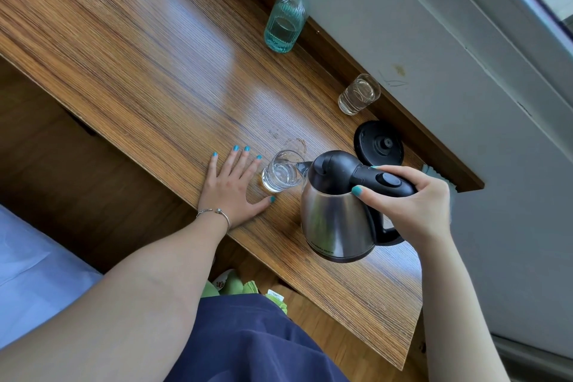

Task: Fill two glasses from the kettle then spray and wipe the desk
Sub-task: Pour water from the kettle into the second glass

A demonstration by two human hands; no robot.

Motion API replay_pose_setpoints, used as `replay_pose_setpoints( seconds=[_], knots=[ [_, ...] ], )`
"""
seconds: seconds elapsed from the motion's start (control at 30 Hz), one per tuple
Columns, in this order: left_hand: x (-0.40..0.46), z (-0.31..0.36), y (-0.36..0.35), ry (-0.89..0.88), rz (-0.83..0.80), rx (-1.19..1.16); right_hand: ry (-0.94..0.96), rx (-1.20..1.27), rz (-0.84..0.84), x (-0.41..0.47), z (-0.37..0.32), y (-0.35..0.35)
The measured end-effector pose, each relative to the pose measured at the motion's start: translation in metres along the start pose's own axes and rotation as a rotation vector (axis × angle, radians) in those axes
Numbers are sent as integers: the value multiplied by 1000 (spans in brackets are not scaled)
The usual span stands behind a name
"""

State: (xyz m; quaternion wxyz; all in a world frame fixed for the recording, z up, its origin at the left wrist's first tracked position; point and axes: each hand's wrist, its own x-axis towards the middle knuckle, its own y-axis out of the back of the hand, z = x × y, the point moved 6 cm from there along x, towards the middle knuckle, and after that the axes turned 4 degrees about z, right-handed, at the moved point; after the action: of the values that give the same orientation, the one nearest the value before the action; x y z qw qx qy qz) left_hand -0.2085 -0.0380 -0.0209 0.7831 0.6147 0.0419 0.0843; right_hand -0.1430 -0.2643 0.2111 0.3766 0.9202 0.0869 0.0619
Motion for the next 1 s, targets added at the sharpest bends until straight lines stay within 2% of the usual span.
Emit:
replay_pose_setpoints(
  seconds=[1.0],
  knots=[
    [-1, 0, 1, 2, 2, -2, 47, -2, 5, -7, -4, -2]
  ],
)
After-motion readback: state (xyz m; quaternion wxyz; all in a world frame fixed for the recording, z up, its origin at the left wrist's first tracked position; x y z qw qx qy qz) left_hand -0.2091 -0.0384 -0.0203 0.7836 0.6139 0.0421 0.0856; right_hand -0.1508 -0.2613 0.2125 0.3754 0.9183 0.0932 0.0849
